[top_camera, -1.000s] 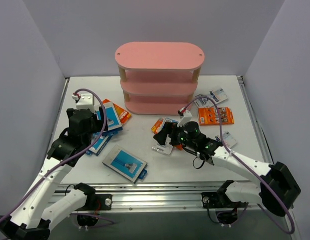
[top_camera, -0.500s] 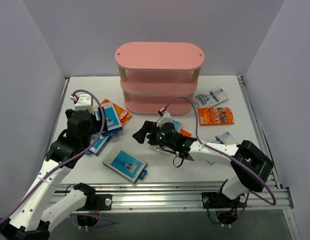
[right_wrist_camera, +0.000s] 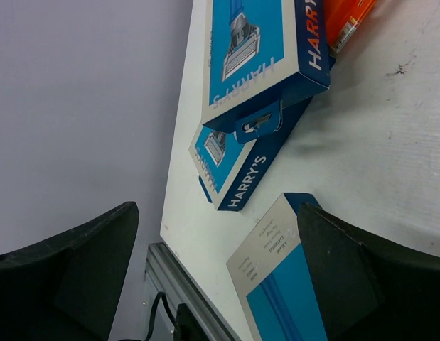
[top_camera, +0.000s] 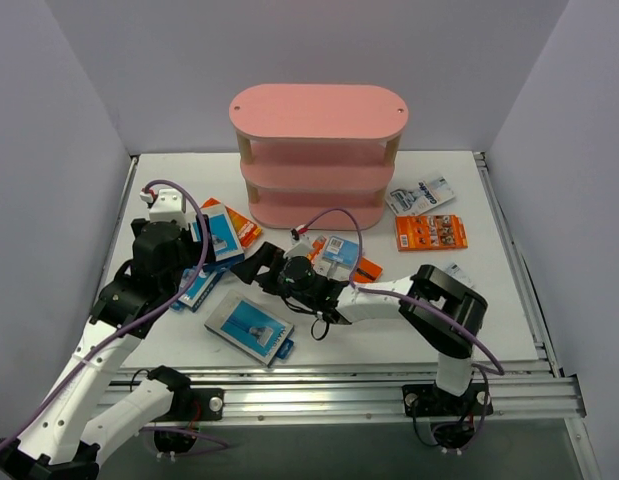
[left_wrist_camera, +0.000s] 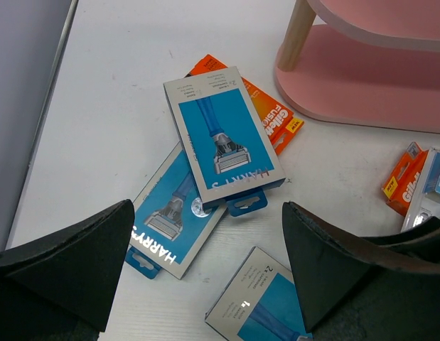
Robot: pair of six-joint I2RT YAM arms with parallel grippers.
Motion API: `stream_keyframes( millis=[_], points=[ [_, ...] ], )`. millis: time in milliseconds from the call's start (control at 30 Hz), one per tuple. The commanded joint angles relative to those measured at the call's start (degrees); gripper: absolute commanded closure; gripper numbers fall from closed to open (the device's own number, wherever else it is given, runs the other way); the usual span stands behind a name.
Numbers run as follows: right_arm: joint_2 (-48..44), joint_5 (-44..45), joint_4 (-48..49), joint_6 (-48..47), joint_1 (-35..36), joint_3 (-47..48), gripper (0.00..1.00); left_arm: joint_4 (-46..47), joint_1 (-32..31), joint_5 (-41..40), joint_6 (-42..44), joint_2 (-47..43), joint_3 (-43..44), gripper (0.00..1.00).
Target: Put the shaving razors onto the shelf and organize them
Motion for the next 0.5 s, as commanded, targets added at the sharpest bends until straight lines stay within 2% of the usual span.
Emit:
stream_keyframes(
  millis=[0, 467],
  points=[
    [3.10, 2.39, 5.09, 4.33, 0.56, 4.32, 0.10, 1.39, 0.22, 0.63, -0.06, -1.14, 0.45, 0.06],
    [13.39, 3.27, 2.02, 10.21, -0.05, 13.99, 0.09, 1.74, 0.14, 1.51, -0.41, -2.99, 0.36, 0.06]
  ],
)
